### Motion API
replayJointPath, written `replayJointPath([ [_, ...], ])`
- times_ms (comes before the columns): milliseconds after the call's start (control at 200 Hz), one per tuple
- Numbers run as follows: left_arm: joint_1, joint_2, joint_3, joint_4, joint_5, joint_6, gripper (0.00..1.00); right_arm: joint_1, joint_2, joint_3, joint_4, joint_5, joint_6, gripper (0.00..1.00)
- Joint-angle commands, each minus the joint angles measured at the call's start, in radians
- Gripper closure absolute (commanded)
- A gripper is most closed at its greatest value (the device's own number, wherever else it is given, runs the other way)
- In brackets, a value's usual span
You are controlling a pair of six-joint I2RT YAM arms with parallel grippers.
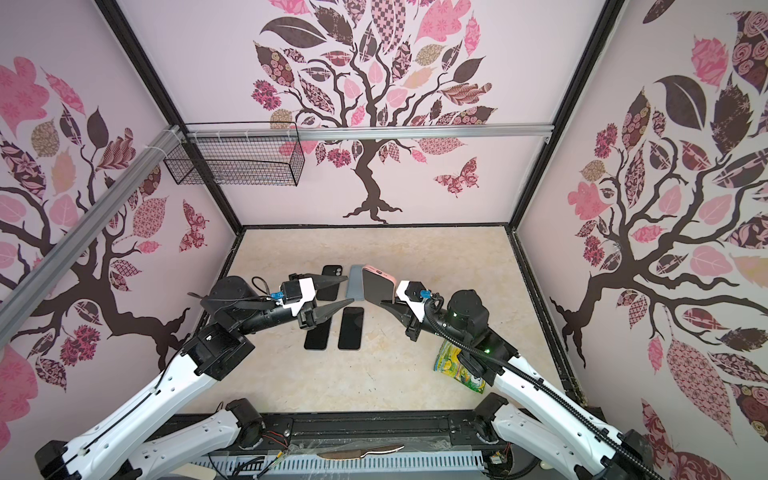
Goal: Take the phone out of the phone case
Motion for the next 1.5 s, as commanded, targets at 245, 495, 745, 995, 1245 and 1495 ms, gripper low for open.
replayJointPath([
  [245,-0.031,0.036,0.060,0.027,0.002,0.057,0.56,0.004,-0.018,0.015,0.049,-0.037,-0.052,1.00],
  [495,-0.039,0.037,0.068,0.040,0.006,0.057,0.56,0.005,-0.015,0.021,0.022,-0.033,-0.064,1.00],
  [745,-0.042,0.048,0.069,0.039,0.011,0.060,0.56,0.005,-0.016,0.026,0.009,-0.036,-0.065,1.00],
  [995,-0.046,0.058,0.073,0.039,0.007,0.062,0.57,0.004,-0.014,0.031,0.006,-0.061,-0.064,1.00],
  [1245,-0.046,0.064,0.071,0.039,-0.003,0.062,0.57,0.005,-0.019,0.028,0.007,-0.082,-0.070,1.00],
  [1495,-0.046,0.050,0.060,0.057,-0.042,0.063,0.57,0.004,-0.026,0.025,0.007,-0.053,-0.073,1.00],
])
